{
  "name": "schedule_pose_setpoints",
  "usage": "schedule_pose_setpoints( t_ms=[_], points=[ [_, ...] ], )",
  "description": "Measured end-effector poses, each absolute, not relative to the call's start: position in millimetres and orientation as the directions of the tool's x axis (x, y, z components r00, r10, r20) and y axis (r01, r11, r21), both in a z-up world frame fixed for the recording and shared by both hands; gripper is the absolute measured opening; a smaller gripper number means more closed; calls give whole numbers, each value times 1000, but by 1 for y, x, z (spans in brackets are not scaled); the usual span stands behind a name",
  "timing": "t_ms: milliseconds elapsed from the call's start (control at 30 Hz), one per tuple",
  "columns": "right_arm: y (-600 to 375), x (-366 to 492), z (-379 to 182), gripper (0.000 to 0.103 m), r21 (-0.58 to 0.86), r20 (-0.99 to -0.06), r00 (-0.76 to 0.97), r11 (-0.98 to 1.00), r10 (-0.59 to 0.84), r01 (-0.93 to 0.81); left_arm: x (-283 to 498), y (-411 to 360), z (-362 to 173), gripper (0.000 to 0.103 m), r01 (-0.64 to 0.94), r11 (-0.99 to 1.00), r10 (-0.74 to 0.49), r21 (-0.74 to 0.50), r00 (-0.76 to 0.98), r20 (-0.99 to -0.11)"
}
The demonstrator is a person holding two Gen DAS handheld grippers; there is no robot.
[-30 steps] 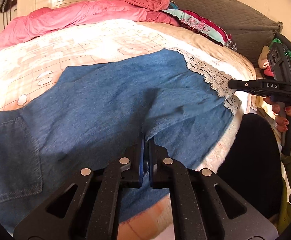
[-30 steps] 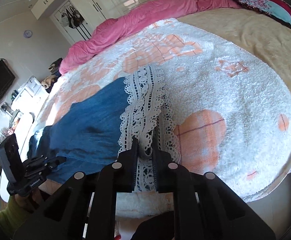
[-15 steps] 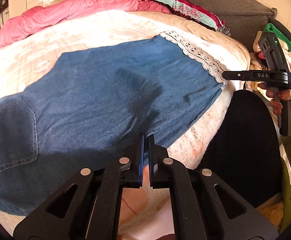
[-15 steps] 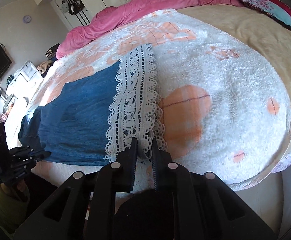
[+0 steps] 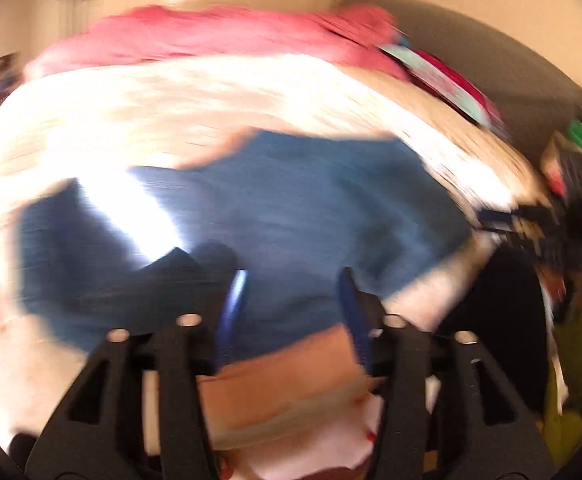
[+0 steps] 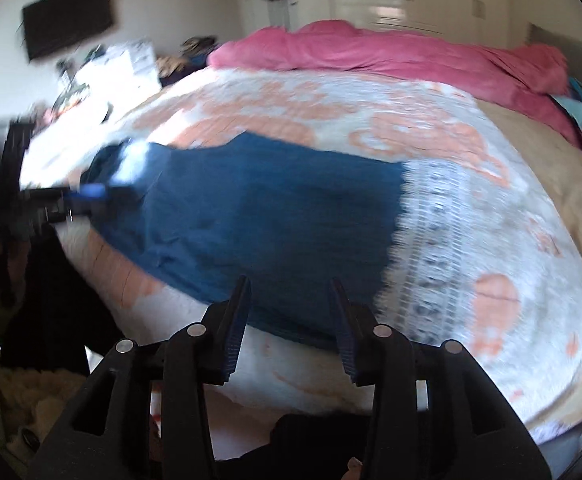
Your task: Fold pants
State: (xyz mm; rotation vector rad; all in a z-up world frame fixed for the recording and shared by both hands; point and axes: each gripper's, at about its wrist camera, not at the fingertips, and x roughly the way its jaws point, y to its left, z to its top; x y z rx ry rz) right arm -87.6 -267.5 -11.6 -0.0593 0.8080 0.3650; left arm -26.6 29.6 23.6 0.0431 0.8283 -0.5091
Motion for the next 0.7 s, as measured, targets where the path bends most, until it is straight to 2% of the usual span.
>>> schedule_pose_setpoints(
  t_ms=[33,133,233,333,400,467,500,533,567,600,700],
  points=[
    [-256,-86,-13,40,59,-724,621,925,299,-376,-24,45,29,66,384,909,-378,-160,598,-707],
    [-226,-85,-18,47,-11,-740,596,880,312,-475,-17,95,39,70,202,954,-299,-220,661,-688],
    [-204,-85,-22,48,-113,-751,600,841,276,-529,-8,125,30,76,57,967,-224,-249,660,-718],
    [-197,-77,-28,48,-154,-761,603,837,238,-525,3,136,21,81,-31,968,-169,-250,656,-736],
    [-196,-70,-31,45,-136,-771,590,843,240,-521,12,140,15,81,-42,961,-182,-275,652,-736],
    [-196,-65,-34,31,-135,-779,582,844,234,-520,21,135,10,81,-41,962,-182,-270,642,-745],
    [-196,-64,-35,27,-130,-781,577,843,237,-521,24,135,6,78,-35,963,-184,-268,640,-746],
    [-198,-61,-38,18,-119,-786,569,844,242,-523,29,134,2,58,-31,960,-196,-278,634,-748],
    [-198,-60,-40,14,-111,-789,563,845,245,-523,33,133,-2,44,-39,958,-198,-285,628,-753],
    [-200,-59,-41,8,-96,-794,553,846,253,-524,34,137,-5,39,-51,950,-207,-308,638,-742],
    [-206,-68,-38,7,-67,-790,544,841,283,-536,28,150,-1,35,-54,932,-238,-358,654,-718]
  ],
)
